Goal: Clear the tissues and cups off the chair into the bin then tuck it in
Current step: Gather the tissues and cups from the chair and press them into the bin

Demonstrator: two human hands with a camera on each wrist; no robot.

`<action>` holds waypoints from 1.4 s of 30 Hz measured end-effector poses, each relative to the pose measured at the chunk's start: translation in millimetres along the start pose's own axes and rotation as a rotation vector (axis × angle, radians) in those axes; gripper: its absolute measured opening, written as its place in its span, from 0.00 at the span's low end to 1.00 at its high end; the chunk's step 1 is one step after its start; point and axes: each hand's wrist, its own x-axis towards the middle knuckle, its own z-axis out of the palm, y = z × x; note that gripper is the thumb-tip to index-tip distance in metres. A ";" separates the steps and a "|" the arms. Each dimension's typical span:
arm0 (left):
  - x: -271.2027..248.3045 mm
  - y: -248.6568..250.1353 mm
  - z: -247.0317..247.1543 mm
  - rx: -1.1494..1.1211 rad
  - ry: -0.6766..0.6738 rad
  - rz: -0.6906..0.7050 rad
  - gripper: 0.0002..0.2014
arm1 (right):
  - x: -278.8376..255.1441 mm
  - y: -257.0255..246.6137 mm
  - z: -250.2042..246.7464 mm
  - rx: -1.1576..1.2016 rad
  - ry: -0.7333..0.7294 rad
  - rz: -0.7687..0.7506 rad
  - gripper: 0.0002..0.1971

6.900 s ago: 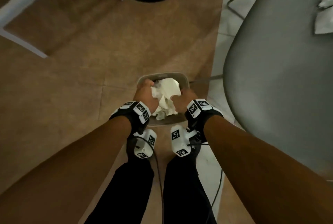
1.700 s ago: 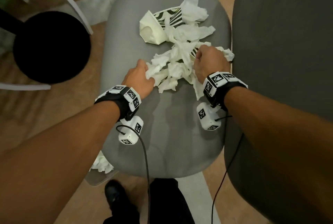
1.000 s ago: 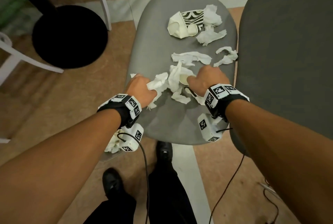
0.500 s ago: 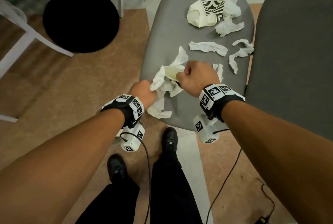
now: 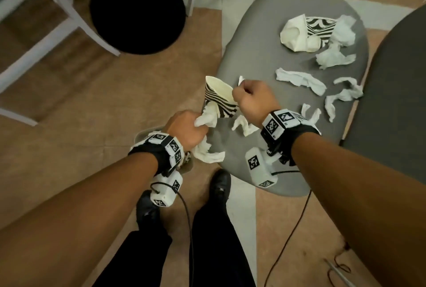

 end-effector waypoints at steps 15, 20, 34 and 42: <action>-8.1 -152.9 24.3 0.076 -0.083 -0.302 0.18 | 3.2 -2.1 204.1 -0.308 -0.407 -0.006 0.21; -0.5 -189.2 52.3 0.096 -0.069 -0.356 0.10 | -3.5 31.8 253.0 -0.367 -0.411 0.119 0.13; 25.8 -206.3 41.7 -0.353 -0.032 -0.463 0.37 | 3.5 66.0 278.6 -0.309 -0.431 0.209 0.17; 11.6 -174.9 7.8 -0.053 -0.031 -0.408 0.23 | -8.8 18.6 238.0 -0.248 -0.500 0.151 0.08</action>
